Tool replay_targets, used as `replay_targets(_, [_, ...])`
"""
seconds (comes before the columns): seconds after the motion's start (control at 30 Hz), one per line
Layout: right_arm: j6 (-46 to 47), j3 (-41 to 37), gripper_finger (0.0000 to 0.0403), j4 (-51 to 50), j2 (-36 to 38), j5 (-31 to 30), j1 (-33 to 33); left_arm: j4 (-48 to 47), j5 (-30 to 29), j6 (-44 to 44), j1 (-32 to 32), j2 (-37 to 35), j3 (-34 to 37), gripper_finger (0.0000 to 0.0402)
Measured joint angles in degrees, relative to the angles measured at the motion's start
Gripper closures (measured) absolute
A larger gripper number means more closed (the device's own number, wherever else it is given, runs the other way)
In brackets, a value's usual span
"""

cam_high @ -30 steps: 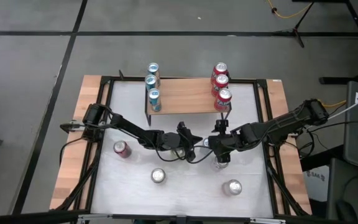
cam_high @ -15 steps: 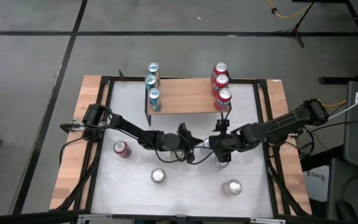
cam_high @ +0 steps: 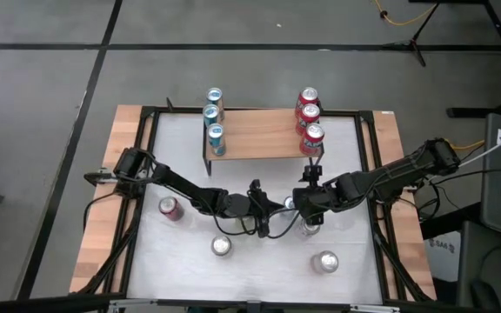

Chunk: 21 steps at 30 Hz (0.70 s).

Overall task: Sort soda cans
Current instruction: Put the blue soda can on the shelf aligned with the blue soda cans

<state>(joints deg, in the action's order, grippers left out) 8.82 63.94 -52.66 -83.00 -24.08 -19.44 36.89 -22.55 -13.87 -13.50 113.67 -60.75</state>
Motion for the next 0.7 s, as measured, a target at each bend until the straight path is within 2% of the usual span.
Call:
replay_targets(0.5, [0.2,0.0,0.0047,0.2,0.0,1.2,0.0,0.0,-0.4,1.0,-1.6,-0.1,0.0,0.0401])
replay_targets(0.7, [0.2,0.0,0.0047,-0.4,0.0,4.0,0.0,-0.3,-5.2,1.5,-1.9,-0.6,0.0,0.0401])
